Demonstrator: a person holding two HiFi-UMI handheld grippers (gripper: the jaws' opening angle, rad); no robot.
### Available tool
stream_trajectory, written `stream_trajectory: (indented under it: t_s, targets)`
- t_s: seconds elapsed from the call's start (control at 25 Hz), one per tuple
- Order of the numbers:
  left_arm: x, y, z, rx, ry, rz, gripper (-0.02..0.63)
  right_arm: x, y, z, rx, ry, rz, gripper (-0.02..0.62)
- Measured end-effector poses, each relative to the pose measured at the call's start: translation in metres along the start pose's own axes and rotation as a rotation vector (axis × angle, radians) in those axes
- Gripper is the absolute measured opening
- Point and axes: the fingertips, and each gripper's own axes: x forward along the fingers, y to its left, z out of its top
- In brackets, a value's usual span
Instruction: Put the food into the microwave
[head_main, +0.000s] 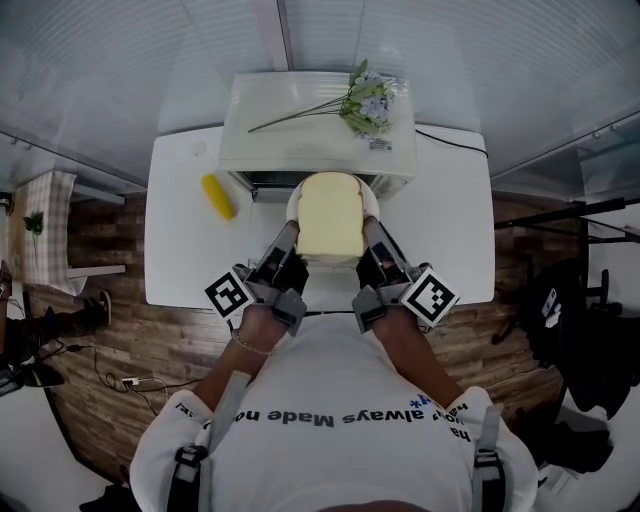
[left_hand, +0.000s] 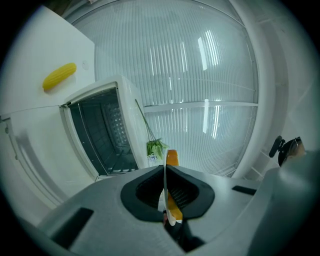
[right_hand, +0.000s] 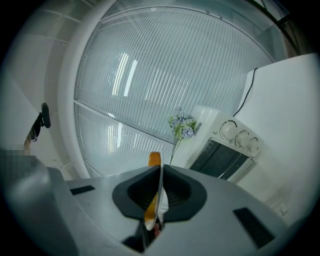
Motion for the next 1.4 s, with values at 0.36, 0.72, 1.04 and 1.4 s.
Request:
stream_trajectory:
  t_s: [0.36, 0.72, 1.04, 1.4]
  targets:
    - [-0.009, 0.035, -0.003, -0.043, 0.014, 0.057, 0.018, 0.002, -0.027, -0.019, 0.017, 0.036, -0.056, 0.025]
    - [-0.009, 0.071, -0.004, -0.042, 0.045, 0.096, 0.018, 0.009, -0.062, -0.032, 0.028, 0.056, -0.091, 0.025]
    - [0.0, 0.105, -0.004, -0.037, 0.081, 0.127, 0.018, 0.019, -0.1, -0.037, 0.038, 0.065, -0.137, 0.025]
    - [0.011, 0.148, 0.003, -0.038, 0.08, 0.152, 0.018, 0.036, -0.144, -0.046, 0.079, 0.071, -0.186, 0.025]
